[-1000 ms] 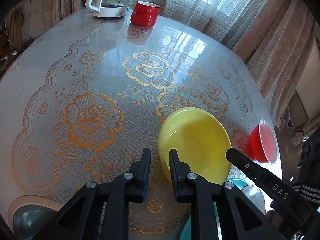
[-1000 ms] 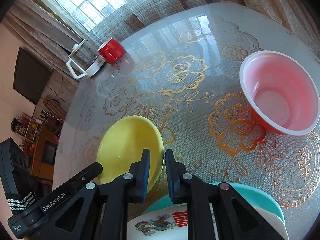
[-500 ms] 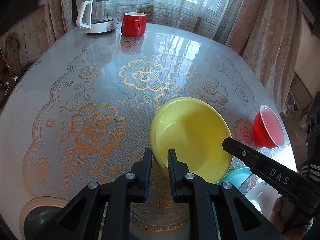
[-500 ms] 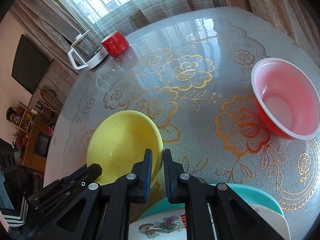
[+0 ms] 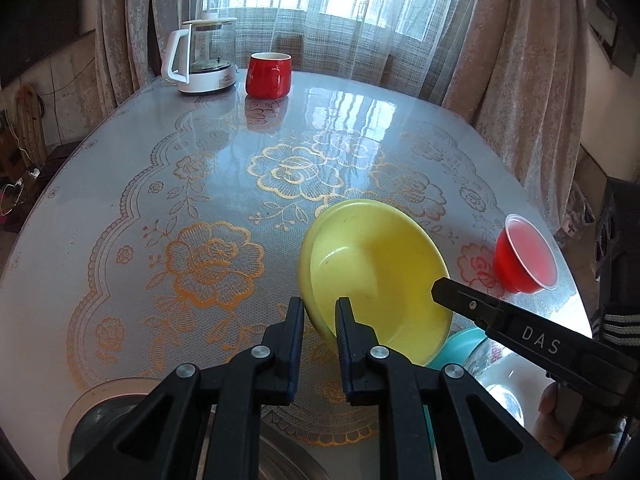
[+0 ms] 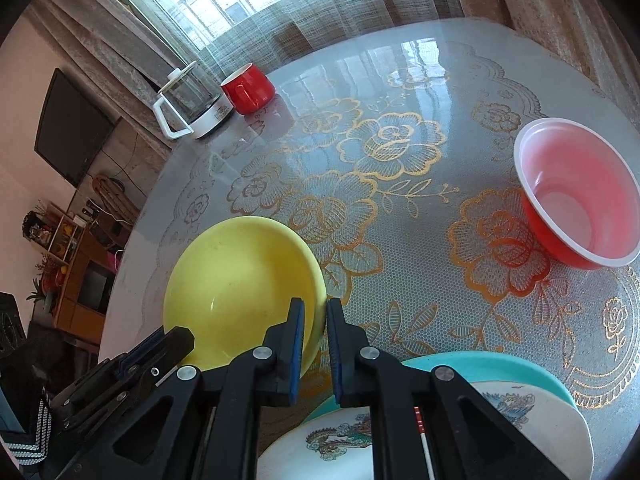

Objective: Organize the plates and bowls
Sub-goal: 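Lift the yellow bowl by its rim with both grippers, then carry the yellow bowl over the steel bowl and lower it inside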

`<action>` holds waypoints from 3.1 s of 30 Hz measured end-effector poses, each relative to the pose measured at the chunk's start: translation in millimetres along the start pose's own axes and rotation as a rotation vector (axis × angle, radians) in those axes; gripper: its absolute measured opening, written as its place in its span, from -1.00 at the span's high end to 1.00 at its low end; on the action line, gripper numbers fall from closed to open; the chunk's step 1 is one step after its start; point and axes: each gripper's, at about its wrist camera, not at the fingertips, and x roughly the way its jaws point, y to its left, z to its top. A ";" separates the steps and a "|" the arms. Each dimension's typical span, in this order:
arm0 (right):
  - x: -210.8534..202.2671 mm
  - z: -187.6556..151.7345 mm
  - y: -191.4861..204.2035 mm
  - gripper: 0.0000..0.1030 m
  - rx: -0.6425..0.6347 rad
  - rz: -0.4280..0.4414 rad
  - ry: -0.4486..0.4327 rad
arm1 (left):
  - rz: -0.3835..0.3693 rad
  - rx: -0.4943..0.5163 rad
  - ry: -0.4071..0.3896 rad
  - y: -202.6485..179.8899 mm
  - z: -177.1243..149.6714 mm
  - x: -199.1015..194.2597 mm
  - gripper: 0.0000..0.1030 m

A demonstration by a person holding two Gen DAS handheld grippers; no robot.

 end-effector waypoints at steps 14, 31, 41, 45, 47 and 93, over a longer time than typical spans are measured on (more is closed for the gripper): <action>-25.6 -11.3 9.5 0.78 -0.004 0.065 -0.036 | -0.027 0.014 -0.068 3.9 -13.6 -34.4 0.70; -62.1 -44.7 31.4 0.78 -0.035 0.159 -0.081 | -0.050 -0.004 -0.137 20.1 -43.5 -85.1 0.70; -73.9 -69.9 54.2 0.78 -0.079 0.221 -0.075 | -0.065 -0.057 -0.151 45.6 -70.1 -108.9 0.70; -72.4 -76.4 65.6 0.78 -0.100 0.245 -0.063 | -0.060 -0.075 -0.150 57.1 -79.6 -117.0 0.70; -71.2 -80.1 72.0 0.78 -0.116 0.250 -0.055 | -0.057 -0.086 -0.152 62.9 -83.8 -121.0 0.70; -17.7 -135.8 121.8 0.65 -0.355 0.087 0.104 | 0.010 -0.155 -0.032 115.5 -133.0 -103.8 0.63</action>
